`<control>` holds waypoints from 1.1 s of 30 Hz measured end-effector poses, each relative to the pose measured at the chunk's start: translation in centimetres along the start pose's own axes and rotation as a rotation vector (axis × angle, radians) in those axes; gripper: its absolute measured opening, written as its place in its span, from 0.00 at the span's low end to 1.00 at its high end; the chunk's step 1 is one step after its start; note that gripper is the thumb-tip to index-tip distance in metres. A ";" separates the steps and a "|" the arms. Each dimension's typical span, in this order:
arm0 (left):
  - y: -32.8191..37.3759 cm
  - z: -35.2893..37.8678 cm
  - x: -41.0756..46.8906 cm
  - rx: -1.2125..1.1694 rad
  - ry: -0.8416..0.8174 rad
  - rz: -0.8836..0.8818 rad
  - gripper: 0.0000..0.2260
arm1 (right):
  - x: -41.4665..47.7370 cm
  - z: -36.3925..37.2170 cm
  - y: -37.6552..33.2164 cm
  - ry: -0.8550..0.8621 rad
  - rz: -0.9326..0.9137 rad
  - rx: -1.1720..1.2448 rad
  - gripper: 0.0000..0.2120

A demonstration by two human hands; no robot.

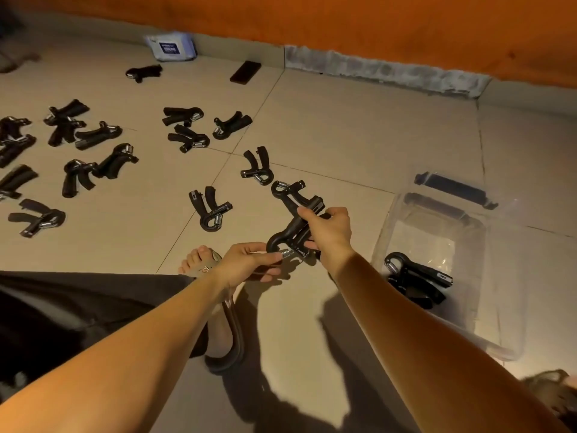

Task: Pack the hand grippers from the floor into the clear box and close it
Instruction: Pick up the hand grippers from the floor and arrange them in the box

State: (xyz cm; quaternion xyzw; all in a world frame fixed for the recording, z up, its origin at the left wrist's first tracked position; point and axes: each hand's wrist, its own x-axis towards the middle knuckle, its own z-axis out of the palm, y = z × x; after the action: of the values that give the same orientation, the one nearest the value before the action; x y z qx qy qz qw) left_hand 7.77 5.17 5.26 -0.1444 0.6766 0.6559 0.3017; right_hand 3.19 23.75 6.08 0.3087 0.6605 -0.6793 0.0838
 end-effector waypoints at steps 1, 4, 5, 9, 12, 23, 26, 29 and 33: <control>1.1 0.1 0.1 -0.015 0.024 0.032 0.16 | 0.2 -0.5 -1.0 0.002 0.009 0.049 0.31; 3.8 1.4 0.6 -0.020 0.050 0.137 0.13 | 0.3 -2.1 -3.6 0.007 0.021 0.165 0.35; 4.8 2.1 0.7 -0.006 0.069 0.181 0.11 | 0.3 -2.7 -4.4 0.012 0.015 0.184 0.35; 8.2 4.9 1.2 0.043 0.129 0.373 0.09 | 0.0 -5.8 -7.9 -0.018 0.011 0.159 0.28; 10.8 6.4 2.1 0.021 0.132 0.441 0.10 | -0.2 -9.2 -10.1 0.010 -0.086 -0.021 0.30; 16.9 14.2 6.5 0.134 -0.143 0.456 0.10 | -0.7 -19.5 -11.1 0.286 -0.857 -1.230 0.35; 16.7 16.2 7.5 0.172 -0.184 0.451 0.10 | 0.1 -20.7 -10.3 0.255 -0.820 -1.311 0.30; 15.3 18.0 8.1 0.185 -0.209 0.422 0.11 | 1.1 -21.9 -9.2 0.226 -0.739 -1.345 0.31; 12.8 18.8 8.8 0.571 -0.185 0.496 0.22 | 2.7 -24.2 -7.2 0.221 -0.547 -1.315 0.29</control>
State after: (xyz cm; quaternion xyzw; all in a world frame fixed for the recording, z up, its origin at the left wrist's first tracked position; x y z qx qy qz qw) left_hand -2.50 26.49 11.08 0.1732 0.8162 0.5046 0.2219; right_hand 4.77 48.27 12.29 0.0849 0.9910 -0.1028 0.0120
